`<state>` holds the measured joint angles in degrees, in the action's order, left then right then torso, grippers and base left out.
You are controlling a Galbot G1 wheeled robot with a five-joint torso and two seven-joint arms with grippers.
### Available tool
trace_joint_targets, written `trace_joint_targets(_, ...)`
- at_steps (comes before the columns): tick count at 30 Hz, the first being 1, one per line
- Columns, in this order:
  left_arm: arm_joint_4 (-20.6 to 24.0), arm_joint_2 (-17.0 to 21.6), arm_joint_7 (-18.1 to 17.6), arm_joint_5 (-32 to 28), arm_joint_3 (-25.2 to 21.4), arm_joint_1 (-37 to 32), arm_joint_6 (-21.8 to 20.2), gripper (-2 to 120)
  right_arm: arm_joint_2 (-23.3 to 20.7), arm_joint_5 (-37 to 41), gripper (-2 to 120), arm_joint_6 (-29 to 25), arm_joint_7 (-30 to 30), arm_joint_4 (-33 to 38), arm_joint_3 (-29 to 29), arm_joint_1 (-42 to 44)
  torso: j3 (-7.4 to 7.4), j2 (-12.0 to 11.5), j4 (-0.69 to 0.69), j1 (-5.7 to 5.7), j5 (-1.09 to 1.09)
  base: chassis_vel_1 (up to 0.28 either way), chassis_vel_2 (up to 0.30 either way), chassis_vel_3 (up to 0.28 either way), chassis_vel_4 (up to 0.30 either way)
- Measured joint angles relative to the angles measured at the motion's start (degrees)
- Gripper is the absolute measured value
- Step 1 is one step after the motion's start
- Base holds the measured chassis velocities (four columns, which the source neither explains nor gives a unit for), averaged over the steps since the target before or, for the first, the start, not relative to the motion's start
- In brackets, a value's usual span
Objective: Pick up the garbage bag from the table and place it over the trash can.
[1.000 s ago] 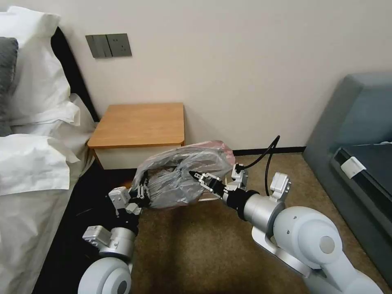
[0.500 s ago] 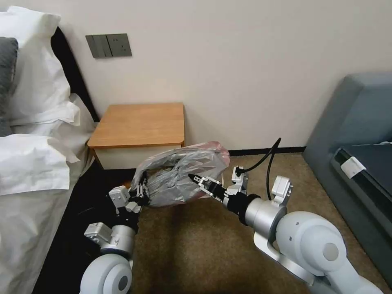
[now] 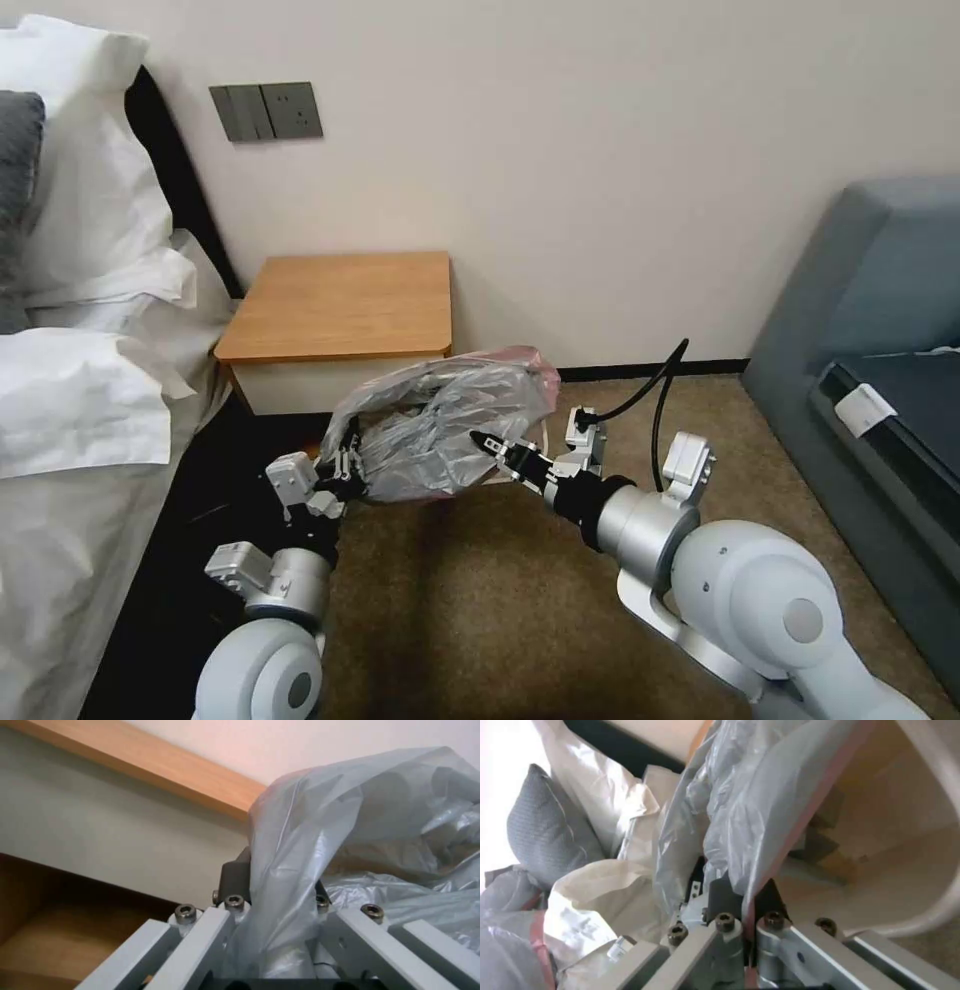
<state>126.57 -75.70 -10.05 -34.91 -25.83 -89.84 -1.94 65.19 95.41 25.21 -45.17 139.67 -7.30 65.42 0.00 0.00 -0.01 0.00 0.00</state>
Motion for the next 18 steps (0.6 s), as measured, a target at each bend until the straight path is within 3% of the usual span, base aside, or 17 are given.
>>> trace_joint_targets(18, -0.5, -0.4, -4.2, -6.0, -0.3, 1.5, -2.0, 7, -1.5, -0.6, 0, 2.3, 1.1, 3.4, -3.4, 6.1, 0.0, 0.0, 0.0, 0.0, 0.0, 0.0, 0.0, 0.0, 0.0)
